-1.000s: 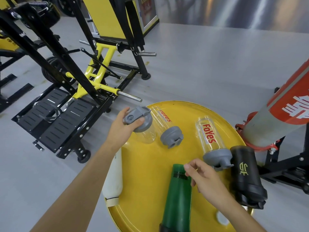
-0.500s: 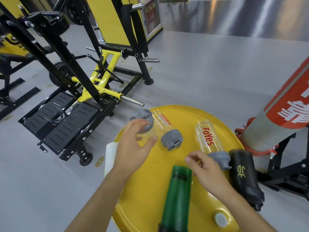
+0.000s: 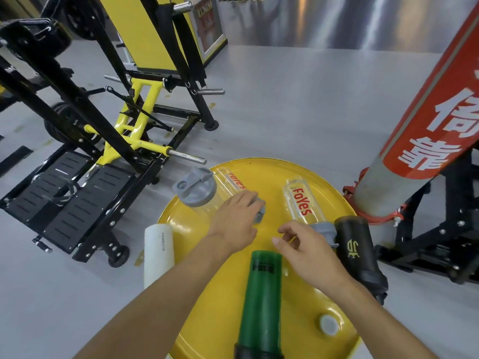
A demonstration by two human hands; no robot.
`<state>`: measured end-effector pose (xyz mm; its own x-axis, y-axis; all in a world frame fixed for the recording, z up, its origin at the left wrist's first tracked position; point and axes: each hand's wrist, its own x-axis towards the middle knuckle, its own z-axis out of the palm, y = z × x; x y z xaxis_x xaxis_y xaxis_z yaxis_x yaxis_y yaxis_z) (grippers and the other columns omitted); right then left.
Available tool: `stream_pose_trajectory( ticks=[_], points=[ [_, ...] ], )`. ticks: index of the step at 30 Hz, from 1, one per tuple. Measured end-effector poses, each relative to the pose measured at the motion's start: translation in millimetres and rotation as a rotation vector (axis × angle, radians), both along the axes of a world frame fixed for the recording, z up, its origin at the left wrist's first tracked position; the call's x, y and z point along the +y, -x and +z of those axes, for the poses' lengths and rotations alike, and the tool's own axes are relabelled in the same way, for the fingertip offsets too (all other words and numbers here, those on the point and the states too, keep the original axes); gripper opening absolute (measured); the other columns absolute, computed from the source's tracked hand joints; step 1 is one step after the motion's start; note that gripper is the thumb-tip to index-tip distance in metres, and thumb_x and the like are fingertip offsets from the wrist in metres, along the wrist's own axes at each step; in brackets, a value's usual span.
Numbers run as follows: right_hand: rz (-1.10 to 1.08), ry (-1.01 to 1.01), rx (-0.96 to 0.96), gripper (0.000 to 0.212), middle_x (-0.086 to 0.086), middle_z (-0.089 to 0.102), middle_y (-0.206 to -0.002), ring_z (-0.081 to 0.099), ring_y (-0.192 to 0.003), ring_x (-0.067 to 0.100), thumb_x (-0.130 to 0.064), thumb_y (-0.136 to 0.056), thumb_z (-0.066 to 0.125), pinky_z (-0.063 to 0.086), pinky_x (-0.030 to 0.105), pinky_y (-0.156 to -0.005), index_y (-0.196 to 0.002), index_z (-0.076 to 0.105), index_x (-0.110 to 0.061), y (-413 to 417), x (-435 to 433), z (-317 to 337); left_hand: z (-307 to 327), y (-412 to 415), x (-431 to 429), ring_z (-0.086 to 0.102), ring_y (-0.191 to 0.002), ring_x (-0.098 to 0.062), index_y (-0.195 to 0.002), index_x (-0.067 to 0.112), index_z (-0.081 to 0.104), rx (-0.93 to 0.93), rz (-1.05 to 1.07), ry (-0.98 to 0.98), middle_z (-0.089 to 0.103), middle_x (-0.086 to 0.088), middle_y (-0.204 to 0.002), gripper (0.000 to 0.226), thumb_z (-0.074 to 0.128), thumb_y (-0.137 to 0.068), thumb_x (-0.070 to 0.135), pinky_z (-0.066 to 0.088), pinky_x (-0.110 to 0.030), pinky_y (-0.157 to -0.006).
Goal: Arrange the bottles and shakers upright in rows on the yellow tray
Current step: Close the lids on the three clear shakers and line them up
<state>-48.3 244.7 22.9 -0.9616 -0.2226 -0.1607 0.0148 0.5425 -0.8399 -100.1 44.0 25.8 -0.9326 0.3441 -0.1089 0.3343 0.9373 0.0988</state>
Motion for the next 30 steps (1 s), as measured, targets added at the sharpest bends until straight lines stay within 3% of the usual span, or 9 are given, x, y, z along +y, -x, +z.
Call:
stream_pose_trajectory(
  ticks=[2,5,11,17,20,25,30],
  points=[
    [-0.004,-0.016,0.013,0.022,-0.012,0.063,-0.096,0.060,-0.080,0.012,-0.045,-0.095,0.063,0.054,0.032,-0.074,-0.110,0.062,-0.030,0.8,1.3,0.8,-8.9,11.0,5.5,0.015,-0.153,-0.030,-0.147,0.025,0.037,-0.029,-0.054,0.173,0.026,-0.005,-0.163,0.072,0.071,-0.083,0.023,0.022,-0.048,-0.123],
    [-0.021,-0.036,0.025,0.025,-0.013,0.063,-0.097,0.060,-0.081,0.008,-0.046,-0.094,0.064,0.054,0.032,-0.076,-0.113,0.063,-0.029,0.8,4.2,-0.4,-16.9,20.4,11.0,0.002,-0.156,-0.030,-0.154,0.026,0.024,-0.077,-0.103,0.365,0.011,-0.007,-0.168,0.080,0.066,-0.087,0.015,0.010,-0.052,-0.126],
    [-0.045,-0.035,0.018,0.027,-0.013,0.061,-0.097,0.060,-0.083,0.007,-0.046,-0.094,0.063,0.056,0.037,-0.080,-0.114,0.062,-0.028,4.7,7.6,-5.0,-28.8,26.9,13.5,-0.001,-0.155,-0.034,-0.156,0.027,0.015,-0.046,-0.163,0.511,0.004,-0.007,-0.168,0.085,0.063,-0.089,0.010,0.009,-0.056,-0.124],
    [-0.058,-0.032,0.003,0.027,-0.013,0.060,-0.099,0.059,-0.082,0.007,-0.045,-0.095,0.063,0.055,0.034,-0.080,-0.115,0.062,-0.027,7.0,9.4,-7.3,-29.0,27.4,18.6,0.011,-0.153,-0.035,-0.150,0.024,0.029,0.012,-0.173,0.401,0.020,-0.007,-0.164,0.075,0.065,-0.086,0.010,0.015,-0.055,-0.124],
    [-0.056,-0.035,0.000,0.026,-0.014,0.060,-0.100,0.058,-0.080,0.007,-0.044,-0.095,0.062,0.054,0.031,-0.077,-0.116,0.062,-0.028,8.3,9.9,-6.9,-18.8,26.6,21.6,0.022,-0.150,-0.035,-0.147,0.025,0.035,0.077,-0.176,0.294,0.029,-0.007,-0.161,0.071,0.067,-0.085,0.014,0.025,-0.053,-0.121],
    [-0.060,-0.035,0.014,0.023,-0.013,0.061,-0.101,0.059,-0.078,0.008,-0.045,-0.095,0.063,0.052,0.028,-0.074,-0.112,0.062,-0.029,13.8,4.3,-3.3,9.9,31.7,22.4,0.041,-0.137,-0.030,-0.144,0.023,0.041,0.178,-0.104,0.108,0.044,-0.006,-0.151,0.065,0.065,-0.085,0.036,0.051,-0.045,-0.098],
    [-0.037,-0.052,0.026,0.020,-0.012,0.060,-0.099,0.058,-0.075,0.008,-0.044,-0.094,0.064,0.054,0.034,-0.074,-0.108,0.061,-0.030,14.5,0.5,2.9,34.7,37.3,14.8,0.046,-0.130,-0.025,-0.149,0.024,0.034,0.146,0.040,0.000,0.043,0.001,-0.147,0.076,0.066,-0.084,0.049,0.058,-0.041,-0.084]
  ],
)
